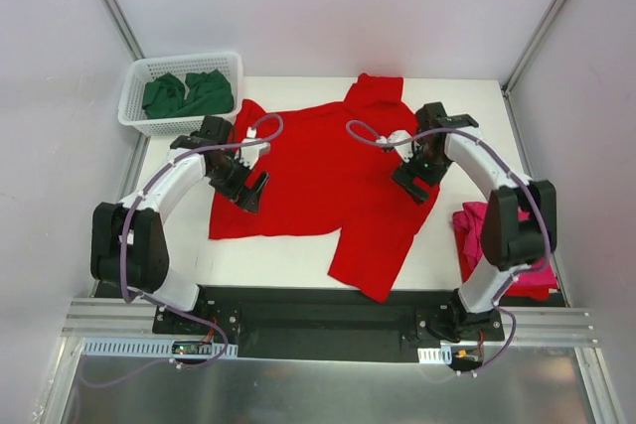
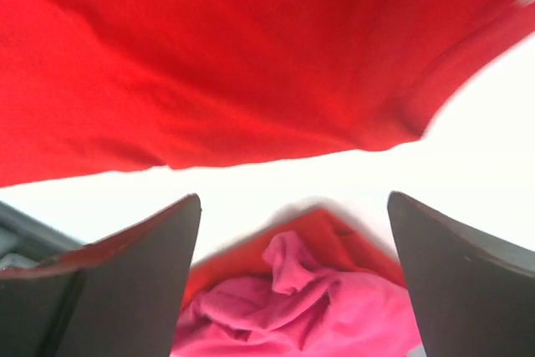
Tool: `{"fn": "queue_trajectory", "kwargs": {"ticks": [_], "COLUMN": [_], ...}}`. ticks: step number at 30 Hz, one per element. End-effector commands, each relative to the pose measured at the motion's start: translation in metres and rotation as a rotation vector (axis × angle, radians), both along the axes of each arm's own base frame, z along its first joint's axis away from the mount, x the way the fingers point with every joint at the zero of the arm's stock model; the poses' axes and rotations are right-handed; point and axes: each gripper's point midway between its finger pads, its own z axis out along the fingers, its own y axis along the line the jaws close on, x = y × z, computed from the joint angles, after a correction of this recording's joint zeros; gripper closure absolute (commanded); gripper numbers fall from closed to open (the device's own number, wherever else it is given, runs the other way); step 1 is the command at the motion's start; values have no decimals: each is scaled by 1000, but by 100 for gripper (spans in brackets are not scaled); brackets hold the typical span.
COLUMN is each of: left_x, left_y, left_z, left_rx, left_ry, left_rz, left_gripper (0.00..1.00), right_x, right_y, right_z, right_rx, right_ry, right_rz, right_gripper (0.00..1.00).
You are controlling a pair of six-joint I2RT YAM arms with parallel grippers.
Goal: Fold and stack the t-shirts
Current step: Flatten out the tshirt
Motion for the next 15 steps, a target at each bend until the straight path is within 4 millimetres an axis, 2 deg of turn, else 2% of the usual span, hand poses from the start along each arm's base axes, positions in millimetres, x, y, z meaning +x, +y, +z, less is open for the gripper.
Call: {"fn": "queue_trajectory", "kwargs": {"ticks": [1, 2, 5, 7, 8, 9, 10, 11, 12, 13, 15], "left_x": [44, 53, 84, 103, 109, 116, 121, 129, 134, 137, 145], "left_y": [21, 29, 57, 72, 76, 81, 83, 86, 85, 84, 82], "left_z": [28, 26, 22, 19, 18, 20, 13, 13, 13, 5, 4], "left_rx": [128, 173, 330, 418, 444, 468, 493, 514, 516, 520, 515], "left_ry": [-191, -221, -318, -357, -368, -387, -383, -405, -409, -395, -407], "left_rz": [92, 117, 194, 226, 235, 243, 234, 241, 236, 223, 219], "left_gripper": [5, 5, 5, 4, 4, 4, 5, 4, 5, 5, 4], "right_x": [13, 15, 22, 28, 35, 38, 39, 48, 46, 48, 51], "right_y": [43, 53, 63, 64, 57, 55, 52, 49, 44, 42, 36], "right_z": [26, 16, -2, -16, -22, -25, -30, -29, -34, -33, -28], "right_rx": [127, 122, 117, 105, 71, 61, 47, 34, 15, 8, 11], "right_ry": [-246, -285, -339, -348, -389, -409, -420, -469, -477, -493, -522], "right_rz": [14, 33, 16, -12, -38, -50, -56, -66, -72, -78, -99], "right_gripper": [4, 4, 4, 4, 4, 4, 4, 4, 4, 4, 4]}}
